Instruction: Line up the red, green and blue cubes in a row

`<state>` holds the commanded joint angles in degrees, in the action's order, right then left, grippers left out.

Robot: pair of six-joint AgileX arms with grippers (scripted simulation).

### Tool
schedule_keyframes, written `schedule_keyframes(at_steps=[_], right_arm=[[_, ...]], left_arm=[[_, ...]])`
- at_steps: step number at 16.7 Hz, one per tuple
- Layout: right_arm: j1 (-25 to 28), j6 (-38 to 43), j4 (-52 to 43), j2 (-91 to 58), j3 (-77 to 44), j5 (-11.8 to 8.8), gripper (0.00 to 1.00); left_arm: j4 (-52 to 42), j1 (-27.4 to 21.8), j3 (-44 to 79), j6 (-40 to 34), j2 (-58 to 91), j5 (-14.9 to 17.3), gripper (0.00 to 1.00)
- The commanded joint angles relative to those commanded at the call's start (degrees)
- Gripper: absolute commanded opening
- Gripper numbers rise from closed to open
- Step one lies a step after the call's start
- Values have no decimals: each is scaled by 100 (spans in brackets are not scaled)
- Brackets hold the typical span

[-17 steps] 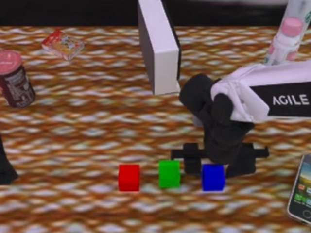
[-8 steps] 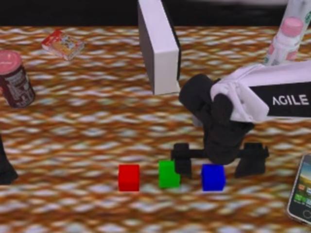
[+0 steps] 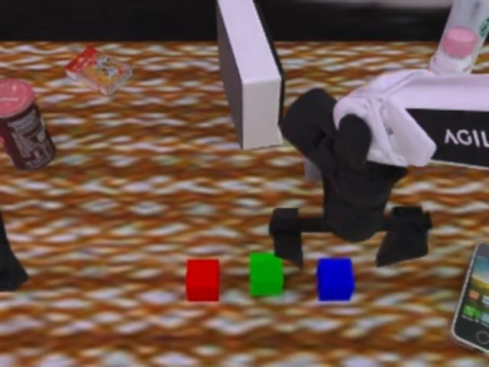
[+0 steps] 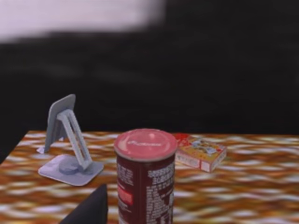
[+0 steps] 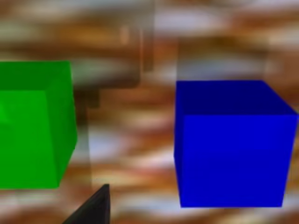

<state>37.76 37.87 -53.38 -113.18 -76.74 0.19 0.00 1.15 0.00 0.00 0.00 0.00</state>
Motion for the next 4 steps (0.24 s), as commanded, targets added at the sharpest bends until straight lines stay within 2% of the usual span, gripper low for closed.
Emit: schedule_keyframes(at_steps=[4], right_arm=[[14, -17, -520, 281, -301, 1, 100]], left_arm=[[0, 0, 0, 0, 0, 0, 100]])
